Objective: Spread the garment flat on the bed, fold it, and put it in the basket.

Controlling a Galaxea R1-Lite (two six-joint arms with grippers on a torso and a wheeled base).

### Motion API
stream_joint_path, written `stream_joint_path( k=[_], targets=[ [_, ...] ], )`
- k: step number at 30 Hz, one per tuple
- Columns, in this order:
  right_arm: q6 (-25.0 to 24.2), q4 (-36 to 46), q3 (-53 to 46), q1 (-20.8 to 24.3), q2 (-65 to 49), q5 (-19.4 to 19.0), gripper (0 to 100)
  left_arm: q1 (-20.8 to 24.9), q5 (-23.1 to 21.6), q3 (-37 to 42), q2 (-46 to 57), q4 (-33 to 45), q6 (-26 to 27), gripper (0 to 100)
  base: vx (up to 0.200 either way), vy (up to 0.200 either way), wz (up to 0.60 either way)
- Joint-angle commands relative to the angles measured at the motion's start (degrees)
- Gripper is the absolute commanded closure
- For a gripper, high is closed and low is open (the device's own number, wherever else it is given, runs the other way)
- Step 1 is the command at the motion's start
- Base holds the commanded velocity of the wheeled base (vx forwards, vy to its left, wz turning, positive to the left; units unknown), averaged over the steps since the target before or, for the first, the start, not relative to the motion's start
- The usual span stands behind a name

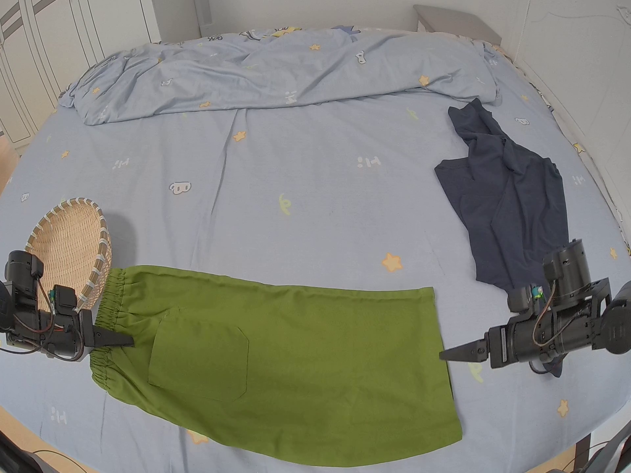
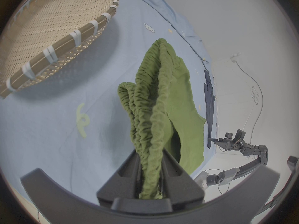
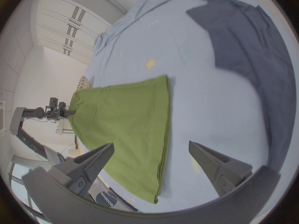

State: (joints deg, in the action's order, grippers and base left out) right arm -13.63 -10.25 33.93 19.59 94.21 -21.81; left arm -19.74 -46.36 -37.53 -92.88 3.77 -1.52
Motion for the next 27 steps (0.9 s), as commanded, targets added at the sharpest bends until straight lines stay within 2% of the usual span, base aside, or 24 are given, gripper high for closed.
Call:
stream_joint_path(
  k=[1, 5, 6, 7, 10, 16, 17, 18, 19, 21, 22, 23, 26, 27],
  targets=[
    [0.2, 3.8, 6.8, -1.4, -6.8, 5.2, 0, -0.3, 1.7, -7.0, 9.1, 10.7, 0.5, 100, 0.000, 0.000, 0.00],
    [0.2, 4.5, 6.7, -2.9, -8.5, 4.1, 0, -2.0, 2.4, -13.0, 13.6, 20.6, 3.1, 100, 0.000, 0.000, 0.00],
    [0.2, 4.5, 6.7, -2.9, -8.5, 4.1, 0, -2.1, 2.5, -13.1, 13.7, 20.8, 3.2, 100, 0.000, 0.000, 0.00],
    [0.1, 4.5, 6.7, -3.2, -8.5, 4.1, 0, -4.0, 2.7, -14.4, 14.0, 23.6, 5.6, 100, 0.000, 0.000, 0.00],
    [0.1, 4.6, 6.7, -3.6, -8.4, 4.1, 0, -5.7, 2.9, -15.1, 13.8, 25.2, 8.6, 100, 0.000, 0.000, 0.00],
    [0.1, 4.6, 6.7, -3.5, -8.4, 4.1, 0, -3.6, 3.6, -15.2, 14.0, 27.0, 8.4, 100, 0.000, 0.000, 0.00],
    [0.1, 4.6, 6.7, -3.3, -8.4, 4.1, 0, 1.5, 4.4, -17.1, 15.4, 29.7, 6.4, 100, 0.000, 0.000, 0.00],
    [0.0, 4.6, 6.7, -3.3, -8.4, 4.1, 0, 4.8, 5.3, -20.0, 17.1, 31.9, 3.2, 100, 0.000, 0.000, 0.00],
    [0.0, 4.6, 6.7, -3.3, -8.4, 4.1, 0, 6.3, 5.8, -21.5, 17.7, 33.0, 1.0, 100, 0.000, 0.000, 0.00],
    [0.0, 4.6, 6.7, -3.3, -8.4, 4.1, 0, 14.6, 7.9, -28.1, 19.1, 37.1, -7.6, 100, 0.000, 0.000, 0.00],
    [0.0, 4.6, 6.7, -3.4, -8.4, 4.1, 0, 16.9, 8.7, -29.5, 19.5, 37.8, -9.4, 100, 0.000, 0.000, 0.00],
    [0.0, 4.6, 6.7, -3.5, -8.4, 4.1, 0, 22.5, 12.1, -32.7, 20.2, 39.1, -13.9, 100, 0.000, 0.000, 0.00],
    [-0.1, 4.7, 6.8, -3.6, -8.3, 4.1, 0, 30.7, 19.0, -34.4, 20.2, 38.9, -18.3, 100, 0.000, 0.000, 0.00],
    [-0.1, 4.7, 6.8, -3.6, -8.3, 4.1, 0, 31.7, 19.9, -34.4, 20.2, 38.9, -18.5, 100, 0.000, 0.000, 0.00]
  ],
)
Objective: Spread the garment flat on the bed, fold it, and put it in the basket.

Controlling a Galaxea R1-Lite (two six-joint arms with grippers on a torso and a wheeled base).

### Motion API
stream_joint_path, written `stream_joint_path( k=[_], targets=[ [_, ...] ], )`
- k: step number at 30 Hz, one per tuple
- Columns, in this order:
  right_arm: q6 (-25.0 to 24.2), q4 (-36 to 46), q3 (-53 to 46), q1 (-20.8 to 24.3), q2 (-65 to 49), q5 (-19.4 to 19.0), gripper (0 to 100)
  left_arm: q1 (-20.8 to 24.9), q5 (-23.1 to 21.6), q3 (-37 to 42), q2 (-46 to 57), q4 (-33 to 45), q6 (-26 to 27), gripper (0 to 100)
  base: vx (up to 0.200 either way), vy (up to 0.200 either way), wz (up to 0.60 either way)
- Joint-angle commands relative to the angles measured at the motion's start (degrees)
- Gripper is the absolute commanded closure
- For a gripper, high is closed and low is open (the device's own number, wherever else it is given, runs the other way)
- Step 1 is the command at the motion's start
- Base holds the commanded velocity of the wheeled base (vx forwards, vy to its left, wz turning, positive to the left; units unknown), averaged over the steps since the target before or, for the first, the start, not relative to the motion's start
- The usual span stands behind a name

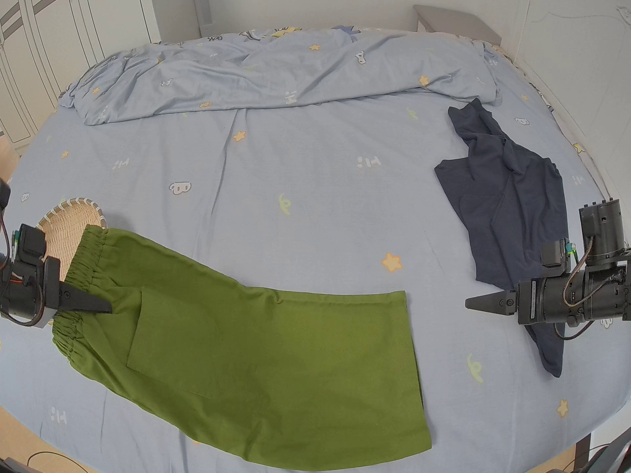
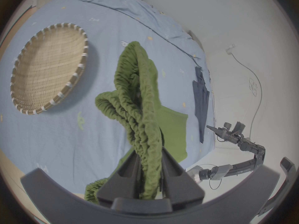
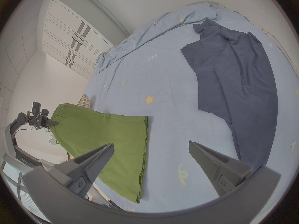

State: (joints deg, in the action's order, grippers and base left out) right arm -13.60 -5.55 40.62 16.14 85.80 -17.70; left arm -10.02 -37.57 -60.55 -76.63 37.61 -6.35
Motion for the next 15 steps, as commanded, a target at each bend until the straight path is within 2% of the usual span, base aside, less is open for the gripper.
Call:
stream_joint_path(
  k=[1, 2, 3, 6, 10, 12, 15],
  targets=[
    [-0.1, 0.0, 0.1, -0.1, 0.2, 0.0, 0, 22.0, 11.1, -11.4, 3.9, 5.0, -13.7, 100, 0.000, 0.000, 0.00],
    [-0.2, 0.0, 0.2, -0.2, 0.2, 0.1, 0, 29.9, 17.8, -11.3, 3.3, 4.7, -15.6, 100, 0.000, 0.000, 0.00],
    [-0.2, 0.0, 0.2, -0.2, 0.2, 0.1, 0, 31.9, 19.4, -11.2, 2.8, 4.6, -16.1, 100, 0.000, 0.000, 0.00],
    [-0.2, 0.0, 0.1, -0.1, 0.2, 0.3, 0, 37.1, 22.3, -11.2, 0.1, 3.8, -16.9, 100, 0.000, 0.000, 0.00],
    [-0.2, 0.0, 0.0, 0.1, 0.2, 0.4, 0, 43.1, 23.4, -11.4, -2.4, 1.6, -19.0, 100, 0.000, 0.000, 0.00],
    [-0.2, 0.0, 0.0, 0.1, 0.2, 0.4, 0, 46.2, 24.3, -11.3, -4.1, 0.5, -21.0, 100, 0.000, 0.000, 0.00],
    [-0.2, 0.0, 0.0, 0.1, 0.2, 0.5, 0, 50.7, 28.2, -11.2, -7.8, -1.2, -24.8, 100, 0.000, 0.000, 0.00]
  ],
)
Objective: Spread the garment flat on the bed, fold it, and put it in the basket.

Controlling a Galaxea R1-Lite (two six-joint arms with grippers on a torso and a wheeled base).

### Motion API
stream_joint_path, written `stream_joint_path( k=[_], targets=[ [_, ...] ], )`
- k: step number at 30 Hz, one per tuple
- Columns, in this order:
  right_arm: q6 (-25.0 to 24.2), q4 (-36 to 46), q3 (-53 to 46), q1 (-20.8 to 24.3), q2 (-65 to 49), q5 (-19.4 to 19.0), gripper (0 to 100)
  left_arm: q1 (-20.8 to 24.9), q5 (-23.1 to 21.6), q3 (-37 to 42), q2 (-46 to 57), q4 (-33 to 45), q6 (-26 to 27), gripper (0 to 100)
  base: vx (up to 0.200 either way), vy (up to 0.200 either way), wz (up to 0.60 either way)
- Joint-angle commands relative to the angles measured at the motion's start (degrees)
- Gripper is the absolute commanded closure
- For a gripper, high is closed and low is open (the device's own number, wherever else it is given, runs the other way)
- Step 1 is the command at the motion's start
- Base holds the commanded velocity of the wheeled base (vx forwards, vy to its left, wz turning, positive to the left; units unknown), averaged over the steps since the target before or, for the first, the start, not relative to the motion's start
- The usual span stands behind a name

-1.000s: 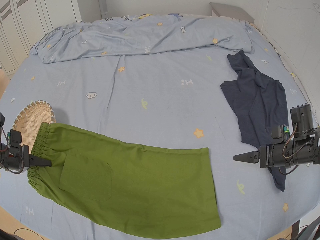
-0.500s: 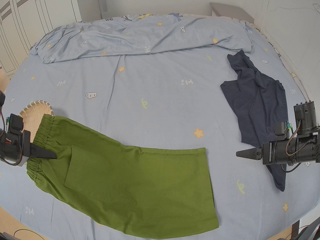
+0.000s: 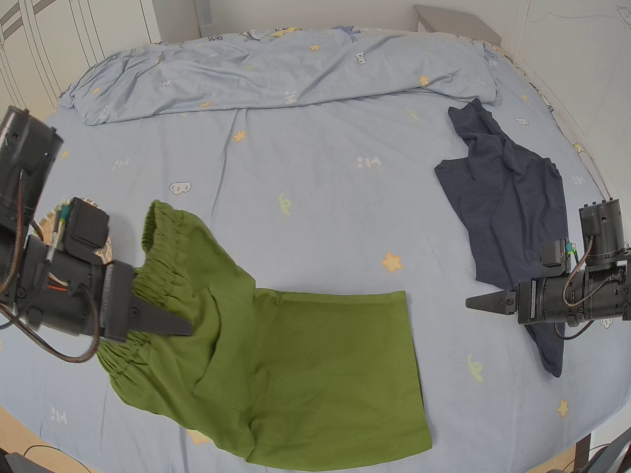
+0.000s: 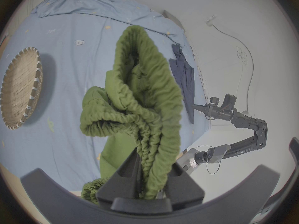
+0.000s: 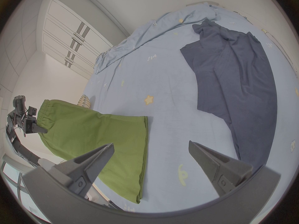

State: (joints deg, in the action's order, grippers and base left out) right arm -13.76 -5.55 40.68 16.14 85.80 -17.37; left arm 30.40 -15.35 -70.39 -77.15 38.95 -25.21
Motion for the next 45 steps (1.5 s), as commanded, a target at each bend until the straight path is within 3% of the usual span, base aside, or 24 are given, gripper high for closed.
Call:
stream_joint_path(
  k=[1, 4, 9, 26, 34, 45],
  targets=[
    [0.0, 0.0, -0.1, 0.0, 0.2, 0.1, 0, 11.8, 7.6, -1.3, -8.7, -3.4, -7.4, 100, 0.000, 0.000, 0.00],
    [0.0, 0.0, -0.2, 0.0, 0.2, 0.1, 0, 15.7, 11.9, -1.2, -12.6, -5.6, -10.9, 100, 0.000, 0.000, 0.00],
    [0.0, 0.0, -0.2, -0.1, 0.2, 0.1, 0, 18.2, 16.5, -1.8, -17.2, -10.8, -14.4, 100, 0.000, 0.000, 0.00],
    [-0.1, -0.1, -0.3, -0.1, 0.5, 0.2, 0, 23.6, 16.8, -0.2, -21.8, -14.3, -17.0, 100, 0.000, 0.000, 0.00],
    [-0.1, -0.1, -0.3, -0.1, 0.5, 0.2, 0, 25.1, 16.8, 2.4, -23.7, -22.7, -17.3, 100, 0.000, 0.000, 0.00],
    [-0.1, -0.2, -0.5, -0.1, 0.6, 0.3, 0, 27.3, 16.9, 1.7, -27.1, -24.7, -17.2, 100, 0.000, 0.000, 0.00]
  ],
)
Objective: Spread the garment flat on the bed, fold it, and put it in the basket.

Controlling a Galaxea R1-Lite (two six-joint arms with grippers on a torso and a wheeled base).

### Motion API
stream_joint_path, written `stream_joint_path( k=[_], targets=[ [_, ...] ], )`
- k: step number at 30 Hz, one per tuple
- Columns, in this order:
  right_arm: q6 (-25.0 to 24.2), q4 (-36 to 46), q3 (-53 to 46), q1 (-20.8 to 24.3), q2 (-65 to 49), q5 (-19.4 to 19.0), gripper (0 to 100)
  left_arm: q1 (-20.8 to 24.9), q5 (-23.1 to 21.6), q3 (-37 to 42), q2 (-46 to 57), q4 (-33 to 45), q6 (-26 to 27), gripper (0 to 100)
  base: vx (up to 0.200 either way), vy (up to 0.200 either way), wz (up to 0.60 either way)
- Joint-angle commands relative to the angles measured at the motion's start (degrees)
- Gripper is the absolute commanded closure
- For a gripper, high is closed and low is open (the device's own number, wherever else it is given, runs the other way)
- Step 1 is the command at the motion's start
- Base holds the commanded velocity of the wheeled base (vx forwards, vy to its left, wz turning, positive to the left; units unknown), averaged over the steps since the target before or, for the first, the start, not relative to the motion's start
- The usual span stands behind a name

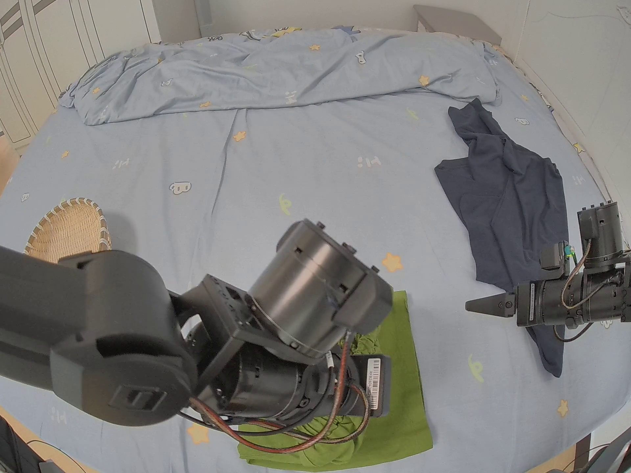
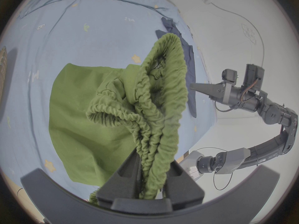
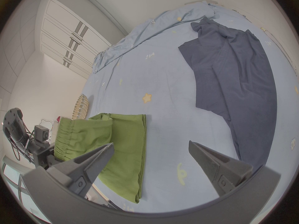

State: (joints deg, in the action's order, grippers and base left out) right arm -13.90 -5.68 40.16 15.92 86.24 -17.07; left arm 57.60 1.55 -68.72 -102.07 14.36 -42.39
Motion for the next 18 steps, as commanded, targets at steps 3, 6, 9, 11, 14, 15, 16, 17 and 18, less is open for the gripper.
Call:
stream_joint_path(
  k=[3, 6, 9, 11, 14, 15, 16, 17, 18],
  targets=[
    [0.0, 0.0, 0.0, 0.2, 0.2, 0.0, 0, 0.2, 0.0, -0.1, -2.9, -0.3, -0.1, 100, 0.000, 0.000, 0.00],
    [0.0, 0.0, -0.1, 0.2, 0.2, 0.0, 0, 0.2, -0.1, -0.4, -3.1, -0.4, -0.2, 100, 0.000, 0.000, 0.00],
    [0.0, 0.0, -0.1, 0.2, 0.1, 0.0, 0, 0.4, 0.0, -0.5, -4.7, -1.4, -0.4, 0, 0.000, 0.000, 0.00],
    [0.0, 0.1, -0.1, 0.3, 0.1, 0.0, 0, 0.3, 0.0, -0.5, -5.2, -3.2, -1.2, 0, 0.000, 0.000, 0.00],
    [0.0, 0.1, -0.1, 0.4, 0.1, 0.0, 0, 0.3, 0.0, -0.5, -6.1, -5.3, -2.2, 0, 0.000, 0.000, 0.00],
    [0.0, 0.1, -0.1, 0.5, 0.1, 0.0, 0, 0.2, 0.3, -0.3, -6.2, -7.0, -2.7, 0, 0.000, 0.000, 0.00],
    [0.0, 0.1, -0.2, 0.5, 0.1, 0.0, 0, 0.2, 0.6, -0.1, -6.3, -7.8, -2.9, 0, 0.000, 0.000, 0.00],
    [0.0, 0.1, -0.1, 0.6, 0.1, 0.0, 0, 0.2, 1.1, 0.1, -6.3, -8.3, -3.1, 0, 0.000, 0.000, 0.00],
    [0.0, 0.1, -0.2, 0.6, 0.1, 0.0, 0, 0.1, 1.3, 0.1, -6.2, -8.6, -3.1, 0, 0.000, 0.000, 0.00]
  ],
)
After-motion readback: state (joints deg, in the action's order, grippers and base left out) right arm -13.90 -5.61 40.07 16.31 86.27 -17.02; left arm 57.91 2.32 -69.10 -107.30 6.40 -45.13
